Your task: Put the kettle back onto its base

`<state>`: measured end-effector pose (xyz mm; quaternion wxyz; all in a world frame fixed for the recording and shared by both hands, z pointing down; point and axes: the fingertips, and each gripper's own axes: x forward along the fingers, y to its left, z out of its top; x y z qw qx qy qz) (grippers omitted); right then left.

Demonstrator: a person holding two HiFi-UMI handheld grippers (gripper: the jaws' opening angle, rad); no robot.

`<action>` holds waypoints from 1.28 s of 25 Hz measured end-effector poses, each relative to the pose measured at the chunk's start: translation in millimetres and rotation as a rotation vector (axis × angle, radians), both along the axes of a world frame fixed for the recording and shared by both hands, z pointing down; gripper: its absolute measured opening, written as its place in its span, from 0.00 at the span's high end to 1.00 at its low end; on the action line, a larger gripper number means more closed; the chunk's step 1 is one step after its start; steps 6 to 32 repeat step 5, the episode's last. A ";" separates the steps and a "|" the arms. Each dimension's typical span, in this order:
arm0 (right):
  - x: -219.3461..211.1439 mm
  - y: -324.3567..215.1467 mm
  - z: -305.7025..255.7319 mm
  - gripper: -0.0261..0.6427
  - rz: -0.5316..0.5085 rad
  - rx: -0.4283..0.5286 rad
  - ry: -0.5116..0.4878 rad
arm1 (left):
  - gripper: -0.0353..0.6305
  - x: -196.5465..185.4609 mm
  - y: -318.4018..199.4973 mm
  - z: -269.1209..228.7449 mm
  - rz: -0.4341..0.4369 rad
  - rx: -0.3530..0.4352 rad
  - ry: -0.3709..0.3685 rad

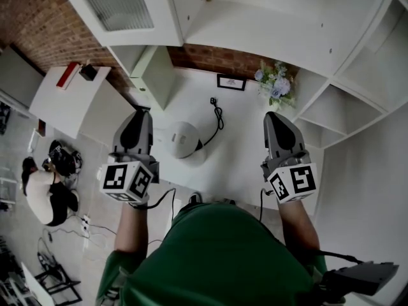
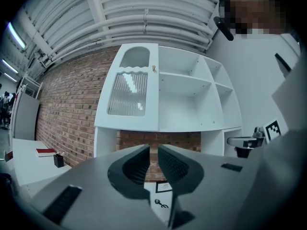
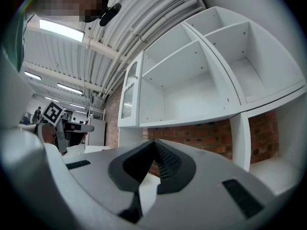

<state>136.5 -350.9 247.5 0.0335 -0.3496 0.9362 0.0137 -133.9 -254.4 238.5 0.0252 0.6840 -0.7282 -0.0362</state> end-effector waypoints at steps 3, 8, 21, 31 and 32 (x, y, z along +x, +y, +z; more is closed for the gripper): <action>4.9 -1.9 3.5 0.93 -0.011 -0.002 -0.001 | 0.85 7.0 1.0 4.1 -0.010 -0.004 0.003; 8.3 -3.0 8.3 0.93 -0.018 -0.004 0.001 | 0.85 12.3 0.9 9.4 -0.014 -0.008 0.005; 8.3 -3.0 8.3 0.93 -0.018 -0.004 0.001 | 0.85 12.3 0.9 9.4 -0.014 -0.008 0.005; 8.3 -3.0 8.3 0.93 -0.018 -0.004 0.001 | 0.85 12.3 0.9 9.4 -0.014 -0.008 0.005; 8.3 -3.0 8.3 0.93 -0.018 -0.004 0.001 | 0.85 12.3 0.9 9.4 -0.014 -0.008 0.005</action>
